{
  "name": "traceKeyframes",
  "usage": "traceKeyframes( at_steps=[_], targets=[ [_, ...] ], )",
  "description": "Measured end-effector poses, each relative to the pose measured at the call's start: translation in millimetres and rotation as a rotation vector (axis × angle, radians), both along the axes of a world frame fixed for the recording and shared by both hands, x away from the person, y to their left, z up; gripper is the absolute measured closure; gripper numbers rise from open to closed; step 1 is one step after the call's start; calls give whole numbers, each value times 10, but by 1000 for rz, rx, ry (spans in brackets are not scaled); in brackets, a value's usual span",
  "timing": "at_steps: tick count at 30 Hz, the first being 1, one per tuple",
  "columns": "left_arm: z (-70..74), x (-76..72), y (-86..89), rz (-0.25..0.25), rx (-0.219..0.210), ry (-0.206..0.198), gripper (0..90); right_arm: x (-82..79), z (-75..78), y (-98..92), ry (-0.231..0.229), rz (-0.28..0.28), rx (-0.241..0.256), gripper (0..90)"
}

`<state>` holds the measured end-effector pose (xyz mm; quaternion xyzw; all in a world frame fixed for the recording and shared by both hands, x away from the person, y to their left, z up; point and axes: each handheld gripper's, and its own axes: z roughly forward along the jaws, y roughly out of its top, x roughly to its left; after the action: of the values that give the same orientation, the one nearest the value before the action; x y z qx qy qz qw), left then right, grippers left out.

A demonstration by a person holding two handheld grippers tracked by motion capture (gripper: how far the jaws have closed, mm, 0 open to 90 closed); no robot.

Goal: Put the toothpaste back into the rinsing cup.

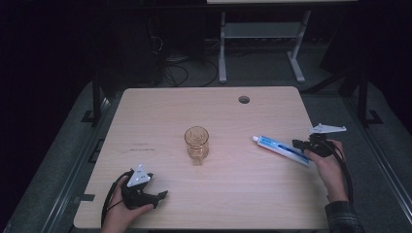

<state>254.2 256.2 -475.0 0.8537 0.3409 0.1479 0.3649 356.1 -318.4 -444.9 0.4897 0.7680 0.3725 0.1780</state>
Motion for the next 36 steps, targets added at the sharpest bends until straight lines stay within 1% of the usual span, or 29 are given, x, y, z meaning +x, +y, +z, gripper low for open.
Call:
traceKeyframes(
  at_steps=[7, 8, 15, 17, 18, 22, 27, 32, 36],
  targets=[
    [-1, -3, -1, 0, -1, -1, 134, 90, -104, -97, 17, -40, -9, 897],
    [0, -5, 0, -1, 0, 0, 134, 98, -121, -110, 26, -46, -8, 896],
    [0, -6, 0, -1, -1, 0, 134, 114, -189, -168, 47, -59, -22, 896],
    [-1, -6, 0, -1, -1, 0, 134, 113, -199, -173, 47, -61, -19, 897],
    [0, -6, 1, -2, 0, 0, 134, 108, -221, -180, 58, -60, -27, 897],
    [0, -12, 2, -3, 1, 0, 134, 74, -243, -166, 65, -50, -33, 897],
    [0, -16, 1, -3, 0, 0, 135, -2, -222, -120, 74, -32, -43, 897],
    [1, -22, 3, -4, 1, 0, 135, -75, -204, -91, 71, -8, -54, 897],
    [1, -24, 3, -4, 2, 0, 135, -143, -201, -59, 81, 4, -63, 897]
  ],
)
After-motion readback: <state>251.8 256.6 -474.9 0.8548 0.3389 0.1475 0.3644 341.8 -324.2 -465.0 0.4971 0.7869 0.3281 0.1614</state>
